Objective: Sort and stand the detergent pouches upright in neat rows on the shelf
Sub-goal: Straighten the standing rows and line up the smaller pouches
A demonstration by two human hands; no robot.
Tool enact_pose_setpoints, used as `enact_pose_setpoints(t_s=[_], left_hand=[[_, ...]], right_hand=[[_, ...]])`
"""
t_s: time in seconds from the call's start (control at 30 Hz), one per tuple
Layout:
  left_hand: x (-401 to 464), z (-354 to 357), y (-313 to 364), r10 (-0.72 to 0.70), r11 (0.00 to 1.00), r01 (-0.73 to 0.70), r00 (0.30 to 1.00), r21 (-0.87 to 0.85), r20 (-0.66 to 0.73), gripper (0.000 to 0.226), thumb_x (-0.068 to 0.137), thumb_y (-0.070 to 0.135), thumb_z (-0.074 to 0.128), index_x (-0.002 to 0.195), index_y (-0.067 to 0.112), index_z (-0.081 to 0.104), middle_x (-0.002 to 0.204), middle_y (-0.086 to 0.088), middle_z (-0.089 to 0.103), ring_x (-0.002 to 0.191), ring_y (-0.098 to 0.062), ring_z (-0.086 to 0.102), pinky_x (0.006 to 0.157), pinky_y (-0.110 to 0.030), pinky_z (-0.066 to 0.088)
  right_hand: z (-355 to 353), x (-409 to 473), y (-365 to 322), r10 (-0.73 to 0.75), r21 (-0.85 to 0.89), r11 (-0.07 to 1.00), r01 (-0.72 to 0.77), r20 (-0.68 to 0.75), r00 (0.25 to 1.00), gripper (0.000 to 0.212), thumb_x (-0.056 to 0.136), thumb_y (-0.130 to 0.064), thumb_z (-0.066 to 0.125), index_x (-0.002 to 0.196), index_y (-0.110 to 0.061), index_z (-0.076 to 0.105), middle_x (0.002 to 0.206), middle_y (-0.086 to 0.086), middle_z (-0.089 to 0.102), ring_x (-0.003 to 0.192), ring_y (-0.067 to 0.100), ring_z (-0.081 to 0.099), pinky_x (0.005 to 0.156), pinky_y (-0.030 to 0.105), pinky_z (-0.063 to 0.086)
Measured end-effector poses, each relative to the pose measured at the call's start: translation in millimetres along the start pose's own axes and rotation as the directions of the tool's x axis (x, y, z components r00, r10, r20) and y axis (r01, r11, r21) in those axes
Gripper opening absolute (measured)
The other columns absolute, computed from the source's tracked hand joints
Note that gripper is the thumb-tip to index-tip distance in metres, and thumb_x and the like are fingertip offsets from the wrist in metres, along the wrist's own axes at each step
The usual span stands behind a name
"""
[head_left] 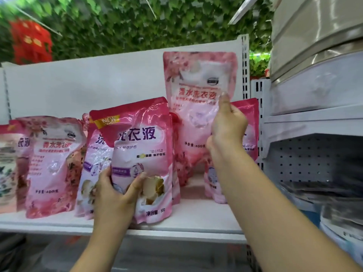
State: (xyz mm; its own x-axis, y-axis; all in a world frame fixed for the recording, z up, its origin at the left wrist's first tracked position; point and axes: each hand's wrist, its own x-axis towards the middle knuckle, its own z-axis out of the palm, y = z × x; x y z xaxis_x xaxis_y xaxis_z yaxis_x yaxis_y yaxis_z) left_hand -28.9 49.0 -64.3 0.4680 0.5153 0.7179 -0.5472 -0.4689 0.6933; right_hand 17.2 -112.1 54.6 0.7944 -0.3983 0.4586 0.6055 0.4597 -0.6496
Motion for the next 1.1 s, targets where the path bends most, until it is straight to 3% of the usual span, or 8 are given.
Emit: enact_pose_setpoints(t_s=[0.13, 0.27, 0.43, 0.57, 0.67, 0.73, 0.9, 1.1], left_hand=[[0, -1, 0, -0.022, 1.0, 0.022, 1.0, 0.002, 0.009, 0.058, 0.075, 0.027, 0.07, 0.123, 0.006, 0.044, 0.1, -0.003, 0.055, 0.091, -0.02, 0.054, 0.08, -0.03, 0.038], [1, -1, 0, -0.048, 0.999, 0.048, 0.999, 0.001, 0.021, 0.057, 0.076, 0.03, 0.068, 0.122, 0.005, 0.046, 0.102, -0.005, 0.058, 0.093, -0.022, 0.056, 0.08, -0.032, 0.04], [-5, 3, 7, -0.028, 0.999, 0.027, 0.999, 0.019, 0.046, 0.057, 0.082, 0.027, 0.064, 0.127, 0.003, 0.04, 0.105, -0.004, 0.052, 0.093, -0.017, 0.048, 0.078, -0.029, 0.035], [-8, 4, 11, -0.014, 0.998, 0.009, 0.997, 0.069, 0.073, 0.06, 0.083, 0.028, 0.062, 0.13, 0.001, 0.035, 0.106, -0.007, 0.049, 0.095, -0.019, 0.046, 0.078, -0.03, 0.034], [-6, 4, 10, -0.036, 0.995, 0.029, 0.996, 0.091, 0.08, 0.065, 0.082, 0.03, 0.062, 0.132, 0.002, 0.032, 0.11, -0.009, 0.051, 0.098, -0.022, 0.048, 0.082, -0.032, 0.036], [-4, 4, 9, -0.061, 0.992, 0.049, 0.993, 0.115, 0.1, 0.072, 0.078, 0.037, 0.061, 0.134, 0.003, 0.029, 0.12, -0.014, 0.051, 0.105, -0.028, 0.051, 0.086, -0.035, 0.039], [-11, 5, 19, -0.144, 0.978, 0.106, 0.966, 0.178, 0.215, 0.114, 0.057, 0.059, 0.076, 0.139, 0.009, 0.015, 0.119, -0.008, 0.043, 0.105, -0.024, 0.047, 0.086, -0.032, 0.035], [-4, 29, 15, -0.183, 0.911, 0.086, 0.961, 0.402, 0.209, 0.093, 0.072, 0.038, 0.071, 0.136, 0.004, 0.013, 0.131, -0.024, 0.043, 0.113, -0.037, 0.049, 0.089, -0.037, 0.04]], right_hand=[[-21, 9, -46, -0.068, 0.125, 0.989, 0.075, -0.059, 0.996, 0.03, 0.09, -0.03, 0.056, 0.064, -0.015, 0.054, 0.066, -0.001, 0.064, 0.069, 0.02, 0.066, 0.065, 0.032, 0.058], [-58, 6, -72, -0.147, 0.149, 0.977, 0.152, -0.044, 0.988, 0.026, 0.087, -0.02, 0.062, 0.063, -0.012, 0.058, 0.05, -0.005, 0.066, 0.055, 0.011, 0.067, 0.059, 0.029, 0.058], [-96, -4, -46, 0.016, -0.01, 1.0, -0.016, -0.035, 0.999, 0.022, 0.088, -0.018, 0.06, 0.067, -0.012, 0.062, 0.055, 0.0, 0.068, 0.051, 0.014, 0.067, 0.049, 0.028, 0.056], [-110, -4, -20, 0.087, -0.101, 0.99, -0.097, -0.094, 0.992, 0.025, 0.091, -0.023, 0.057, 0.067, -0.014, 0.062, 0.096, 0.025, 0.068, 0.075, 0.026, 0.062, 0.079, 0.046, 0.055], [-119, -3, -17, 0.077, -0.264, 0.962, -0.075, -0.003, 0.997, 0.028, 0.087, -0.041, 0.058, 0.094, -0.014, 0.064, 0.11, 0.021, 0.065, 0.098, 0.033, 0.064, 0.092, 0.049, 0.048], [-128, -16, -13, 0.121, -0.442, 0.896, -0.042, 0.152, 0.981, 0.057, 0.075, -0.054, 0.063, 0.121, -0.021, 0.053, 0.118, 0.003, 0.063, 0.106, 0.024, 0.06, 0.097, 0.046, 0.044], [-144, -32, -1, 0.313, -0.445, 0.881, -0.16, 0.296, 0.902, 0.062, 0.054, -0.047, 0.07, 0.112, -0.027, 0.058, 0.1, -0.005, 0.07, 0.093, 0.02, 0.066, 0.087, 0.041, 0.051], [-147, -27, 4, 0.272, -0.421, 0.898, -0.127, 0.305, 0.913, 0.041, 0.058, -0.047, 0.067, 0.093, -0.027, 0.062, 0.083, -0.005, 0.074, 0.078, 0.017, 0.071, 0.075, 0.037, 0.054]])
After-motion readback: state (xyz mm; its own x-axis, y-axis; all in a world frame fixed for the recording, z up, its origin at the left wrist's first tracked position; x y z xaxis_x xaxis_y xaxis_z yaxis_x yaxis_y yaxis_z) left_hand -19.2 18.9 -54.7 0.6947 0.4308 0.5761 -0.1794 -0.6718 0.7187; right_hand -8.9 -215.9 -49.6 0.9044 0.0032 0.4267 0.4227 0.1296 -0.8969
